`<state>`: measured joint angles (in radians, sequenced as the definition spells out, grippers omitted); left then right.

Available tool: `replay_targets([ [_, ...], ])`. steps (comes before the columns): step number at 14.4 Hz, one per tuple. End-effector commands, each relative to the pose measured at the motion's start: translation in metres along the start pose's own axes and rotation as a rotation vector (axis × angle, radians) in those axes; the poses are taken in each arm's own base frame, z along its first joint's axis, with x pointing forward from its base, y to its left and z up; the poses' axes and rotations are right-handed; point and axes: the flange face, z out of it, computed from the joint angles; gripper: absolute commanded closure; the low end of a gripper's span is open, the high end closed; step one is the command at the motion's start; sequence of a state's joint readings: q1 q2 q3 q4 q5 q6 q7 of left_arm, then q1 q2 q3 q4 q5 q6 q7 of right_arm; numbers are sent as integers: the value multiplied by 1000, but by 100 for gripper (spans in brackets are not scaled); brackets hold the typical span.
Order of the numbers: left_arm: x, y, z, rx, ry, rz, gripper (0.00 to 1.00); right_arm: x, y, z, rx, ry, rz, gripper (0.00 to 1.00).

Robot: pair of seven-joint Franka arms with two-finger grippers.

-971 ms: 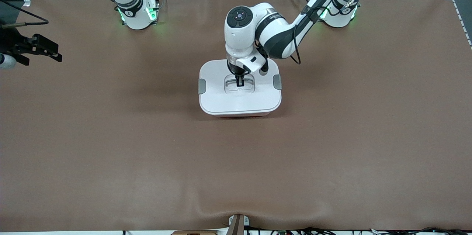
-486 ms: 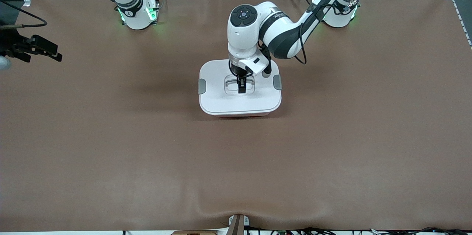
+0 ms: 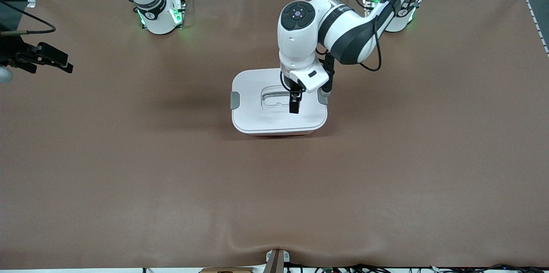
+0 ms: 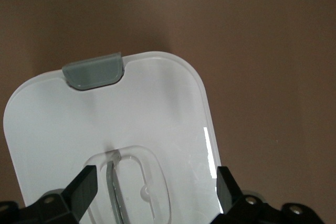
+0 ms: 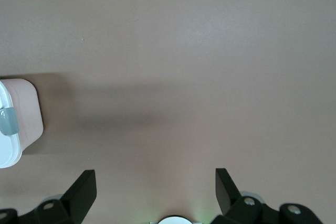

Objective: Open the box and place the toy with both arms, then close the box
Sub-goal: 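Release the lid handle and raise the left gripper away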

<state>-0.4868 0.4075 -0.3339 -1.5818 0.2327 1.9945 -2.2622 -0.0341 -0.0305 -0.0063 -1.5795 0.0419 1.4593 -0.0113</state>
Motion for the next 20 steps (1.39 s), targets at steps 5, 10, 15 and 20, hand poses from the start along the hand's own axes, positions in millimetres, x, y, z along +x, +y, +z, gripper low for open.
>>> replay_targets([
  [5,94,22,-18,149,7,371,0,0,0,1,7,4,10,0],
  [10,201,47,-24,213,-163,567,0,-4,-19,0,-1,-4,-26,0],
  [15,300,62,-39,152,-184,801,0,-2,-12,1,0,-2,-12,0],
  [20,349,45,-120,43,-85,945,0,-2,-11,1,1,-2,-11,0],
])
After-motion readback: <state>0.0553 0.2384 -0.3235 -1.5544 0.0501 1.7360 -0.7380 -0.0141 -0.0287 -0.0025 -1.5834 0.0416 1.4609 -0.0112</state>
